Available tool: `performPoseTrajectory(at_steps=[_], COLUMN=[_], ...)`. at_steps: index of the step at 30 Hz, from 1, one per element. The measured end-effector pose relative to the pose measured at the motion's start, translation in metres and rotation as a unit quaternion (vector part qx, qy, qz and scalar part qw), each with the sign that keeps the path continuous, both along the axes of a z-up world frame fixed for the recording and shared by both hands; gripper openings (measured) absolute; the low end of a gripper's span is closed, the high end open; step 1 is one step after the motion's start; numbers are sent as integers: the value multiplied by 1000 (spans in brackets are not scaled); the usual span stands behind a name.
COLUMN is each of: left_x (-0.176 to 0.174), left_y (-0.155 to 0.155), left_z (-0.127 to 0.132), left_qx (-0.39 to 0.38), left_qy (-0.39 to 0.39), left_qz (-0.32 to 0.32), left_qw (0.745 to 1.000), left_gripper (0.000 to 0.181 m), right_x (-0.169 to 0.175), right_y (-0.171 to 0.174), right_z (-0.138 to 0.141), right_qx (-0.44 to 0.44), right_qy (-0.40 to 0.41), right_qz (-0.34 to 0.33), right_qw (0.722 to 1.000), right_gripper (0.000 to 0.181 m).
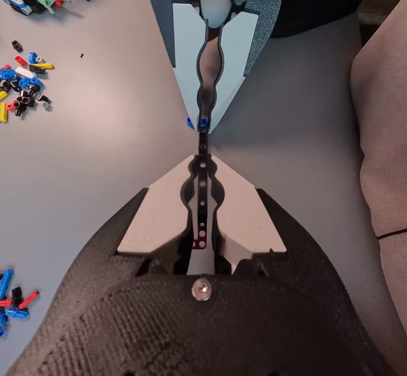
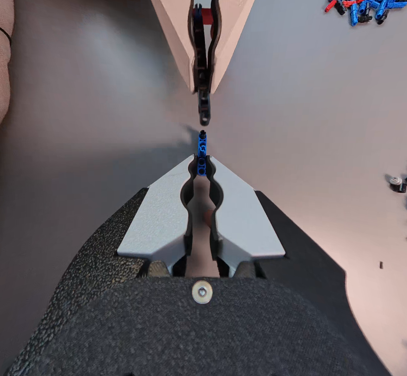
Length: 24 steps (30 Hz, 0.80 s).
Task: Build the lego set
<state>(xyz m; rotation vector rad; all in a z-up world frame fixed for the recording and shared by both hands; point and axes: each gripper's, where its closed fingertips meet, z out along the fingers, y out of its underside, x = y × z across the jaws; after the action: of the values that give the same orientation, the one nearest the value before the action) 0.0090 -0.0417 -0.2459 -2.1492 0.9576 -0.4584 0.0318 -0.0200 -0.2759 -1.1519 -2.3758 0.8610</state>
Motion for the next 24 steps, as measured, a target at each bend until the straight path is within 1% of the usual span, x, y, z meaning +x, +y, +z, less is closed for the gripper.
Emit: performPoseTrajectory(at_steps=[2,5,24], left_x=[5,9,6], left_y=[1,3,2], left_z=[-7,-12,-14], left_qx=[-3,-9,-24], left_qy=[28,25,65], left_qz=[-12,-16,-33], left_qw=[1000,1000,997], left_gripper=[6,6,6], right_x=[-4,-5,-4], right_y=[-5,-7,-8], right_z=[0,0,1], right_qx=[3,3,6], right_qy=[3,4,18], right_qz=[8,7,11], right_qw=[1000,1000,1000], right_gripper=[5,5,5])
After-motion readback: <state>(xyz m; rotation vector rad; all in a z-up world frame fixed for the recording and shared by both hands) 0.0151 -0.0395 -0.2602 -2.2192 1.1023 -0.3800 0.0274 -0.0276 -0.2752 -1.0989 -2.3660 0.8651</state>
